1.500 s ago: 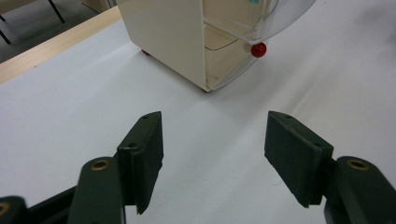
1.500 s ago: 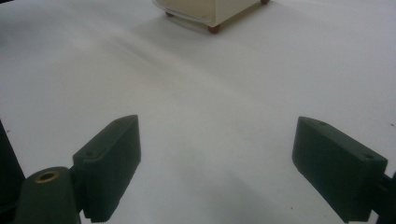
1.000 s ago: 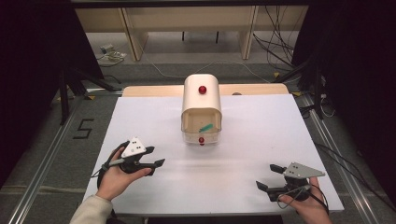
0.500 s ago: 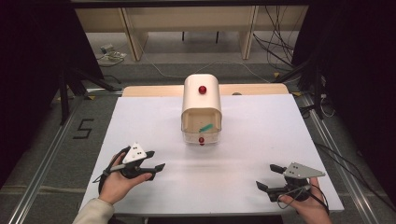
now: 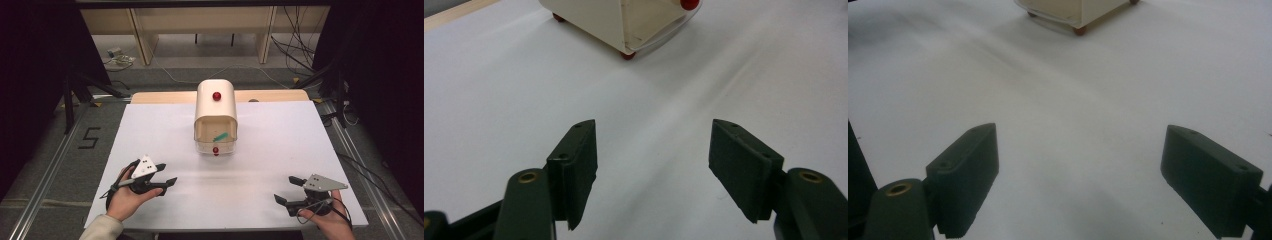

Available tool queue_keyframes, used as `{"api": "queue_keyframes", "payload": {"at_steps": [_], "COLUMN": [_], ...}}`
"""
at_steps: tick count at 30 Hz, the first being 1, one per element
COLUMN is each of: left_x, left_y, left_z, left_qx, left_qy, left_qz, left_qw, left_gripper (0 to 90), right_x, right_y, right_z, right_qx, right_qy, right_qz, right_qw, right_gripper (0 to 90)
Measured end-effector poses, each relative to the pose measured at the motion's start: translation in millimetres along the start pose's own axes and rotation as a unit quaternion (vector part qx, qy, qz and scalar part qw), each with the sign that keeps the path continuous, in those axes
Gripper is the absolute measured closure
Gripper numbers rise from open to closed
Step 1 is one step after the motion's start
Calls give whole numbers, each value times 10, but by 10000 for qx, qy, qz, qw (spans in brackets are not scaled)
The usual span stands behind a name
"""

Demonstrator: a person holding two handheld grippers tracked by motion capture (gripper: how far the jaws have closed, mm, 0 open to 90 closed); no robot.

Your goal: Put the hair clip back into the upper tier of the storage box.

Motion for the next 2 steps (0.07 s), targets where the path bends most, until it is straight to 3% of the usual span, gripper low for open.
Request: {"api": "queue_keyframes", "payload": {"at_steps": [2], "left_x": [23], "left_y": [4], "left_z": [-18], "left_qx": [46], "left_qy": [-17], "left_qz": [39], "left_qw": [10000], "left_gripper": [358], "right_x": [4], "right_y": [-2], "right_z": [0], "right_qx": [24], "right_qy": [14], "right_qz": [-14], "right_qw": [10000], "right_gripper": [165]}}
Point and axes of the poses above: each handheld gripper's, and its own axes: y roughly backward along the jaws, z roughly out of its underside, x roughly to its right, the point moved 5 cm from there along -y, roughly forward along the jaws, and after that the axes turned 6 degrees about y, right-handed, at the moved point
